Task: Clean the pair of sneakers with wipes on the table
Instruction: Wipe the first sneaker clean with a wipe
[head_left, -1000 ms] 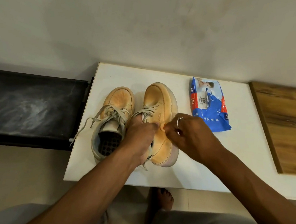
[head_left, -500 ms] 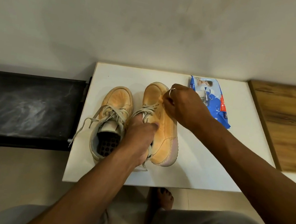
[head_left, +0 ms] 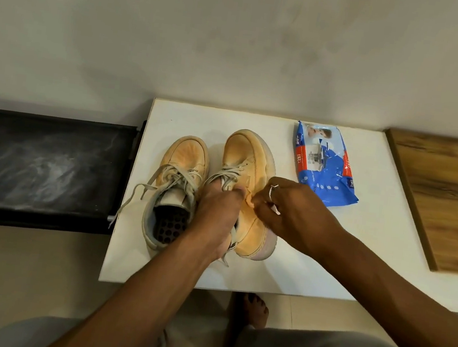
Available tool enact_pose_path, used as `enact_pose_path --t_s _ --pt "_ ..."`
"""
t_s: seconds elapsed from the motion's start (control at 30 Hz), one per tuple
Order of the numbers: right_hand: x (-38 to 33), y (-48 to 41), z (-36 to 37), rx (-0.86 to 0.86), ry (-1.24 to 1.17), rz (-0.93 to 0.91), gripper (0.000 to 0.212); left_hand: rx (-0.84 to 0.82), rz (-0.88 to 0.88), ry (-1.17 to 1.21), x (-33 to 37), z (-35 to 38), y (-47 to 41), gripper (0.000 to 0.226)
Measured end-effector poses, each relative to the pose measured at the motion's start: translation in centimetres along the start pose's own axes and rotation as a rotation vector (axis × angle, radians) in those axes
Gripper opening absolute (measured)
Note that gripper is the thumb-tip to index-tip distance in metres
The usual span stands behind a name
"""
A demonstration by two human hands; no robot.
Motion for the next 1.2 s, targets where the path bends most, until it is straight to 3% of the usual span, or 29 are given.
enact_pose_path --t_s 0.23,0.53,0.67,0.83,1.03,1.2 --pt "0.8 -5.2 -1.5 0.156 0.116 -0.027 0.026 -0.037 0.009 -0.042 0.1 0.3 0.0 0.021" --pt "1.1 -2.2 -0.1 0.022 -0.199 0.093 0.022 -0.043 -0.032 0.065 -0.3 0.0 -0.4 0.025" --pt "0.9 -2.2 0.0 -0.011 -0.09 0.122 0.026 -0.052 -0.037 0.074 -0.1 -0.1 -0.2 0.024" --pt "0.0 -3.1 -0.4 0.102 0.022 0.089 0.029 -0.049 -0.039 0.061 -0.1 0.0 -0.1 0.022" --pt "0.7 -1.4 0.2 -0.038 -0.049 0.137 0.027 -0.032 -0.057 0.053 -0.4 -0.1 -0.2 0.029" --pt "0.5 -3.1 0.0 0.055 0.06 0.058 0.03 -0.047 -0.054 0.034 -0.2 0.0 -0.2 0.028"
Point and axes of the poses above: each hand's wrist, its own y-axis away from the middle knuckle, its own z-axis out of the palm, x = y × z, the point moved 6 cm from there along -y, towards the middle knuckle, and after that the axes turned 10 degrees about -y, right-handed, at the moved point
